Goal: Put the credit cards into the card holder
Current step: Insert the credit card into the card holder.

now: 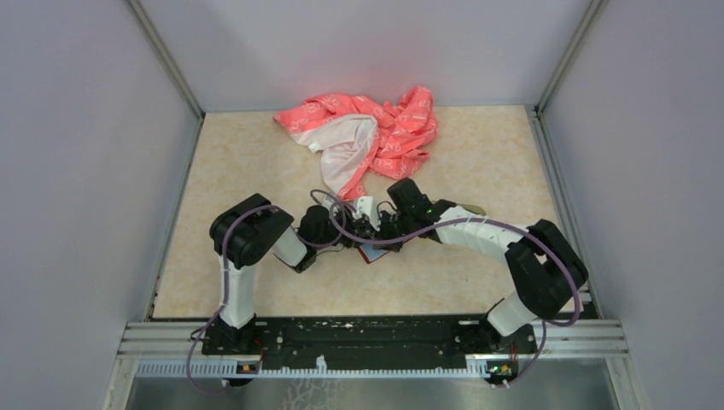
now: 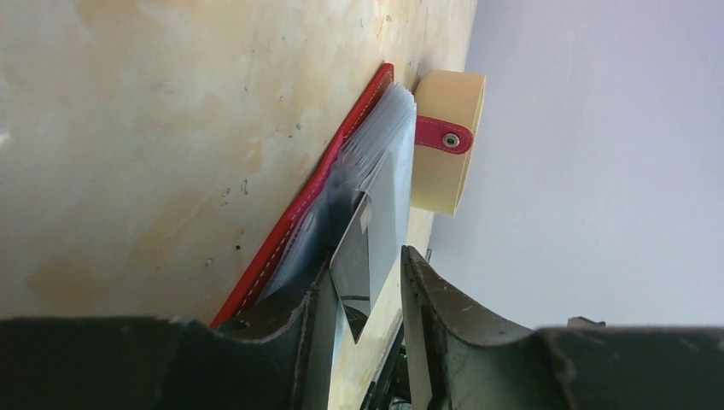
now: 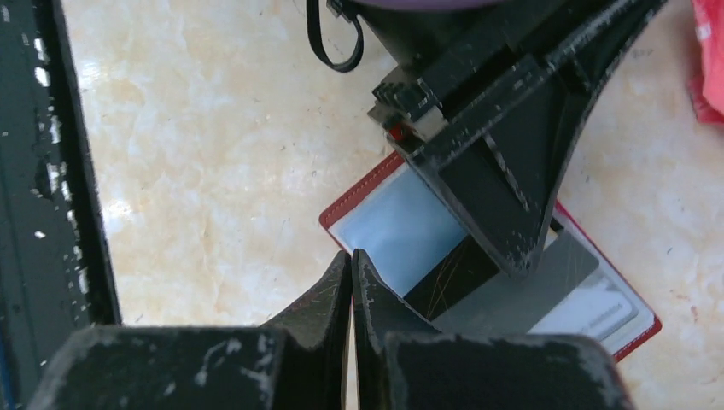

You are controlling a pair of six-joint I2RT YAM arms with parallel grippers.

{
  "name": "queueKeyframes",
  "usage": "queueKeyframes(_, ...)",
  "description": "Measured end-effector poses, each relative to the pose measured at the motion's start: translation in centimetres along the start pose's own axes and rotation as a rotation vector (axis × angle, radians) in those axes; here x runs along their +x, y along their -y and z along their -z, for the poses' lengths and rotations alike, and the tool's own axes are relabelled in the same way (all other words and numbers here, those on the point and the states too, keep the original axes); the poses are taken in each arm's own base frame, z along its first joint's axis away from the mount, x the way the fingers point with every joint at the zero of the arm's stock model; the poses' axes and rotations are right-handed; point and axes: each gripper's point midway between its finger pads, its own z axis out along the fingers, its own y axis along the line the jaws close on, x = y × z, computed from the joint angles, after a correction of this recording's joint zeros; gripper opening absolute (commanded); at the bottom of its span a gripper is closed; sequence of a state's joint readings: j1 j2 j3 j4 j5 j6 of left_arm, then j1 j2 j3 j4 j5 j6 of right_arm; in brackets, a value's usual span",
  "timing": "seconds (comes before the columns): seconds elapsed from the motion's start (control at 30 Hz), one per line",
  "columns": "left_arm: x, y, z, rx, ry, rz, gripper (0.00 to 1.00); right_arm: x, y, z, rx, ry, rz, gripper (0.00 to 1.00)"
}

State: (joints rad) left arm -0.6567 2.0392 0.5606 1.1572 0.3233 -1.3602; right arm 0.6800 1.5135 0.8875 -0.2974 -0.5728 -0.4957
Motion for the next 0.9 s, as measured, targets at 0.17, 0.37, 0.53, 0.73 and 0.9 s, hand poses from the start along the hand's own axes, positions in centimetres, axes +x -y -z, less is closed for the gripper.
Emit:
queueKeyframes(0.17,0.0,0.3,0.0,0.011,-0.003,-0.003,0.43,0.1,0.8,-1.7,0.098,-0.054,0.058,0.00)
queueKeyframes(0.37,0.1,0.5,0.0,0.019,-0.007,-0.006,0.45,0.8,2.8,-3.0,0.254,-0.112,0.080,0.00)
queueKeyframes(0.53,0.1,0.5,0.0,0.024,-0.008,-0.007,0.46,1.6,3.5,-3.7,0.315,-0.151,0.077,0.00)
queueKeyframes(0.73,0.0,0.6,0.0,0.029,-0.007,-0.007,0.48,2.6,4.3,-3.8,0.365,-0.195,0.065,0.00)
queueKeyframes(0.9,-0.1,0.7,0.1,0.038,-0.006,-0.009,0.51,3.1,5.4,-3.0,0.447,-0.233,0.067,0.00)
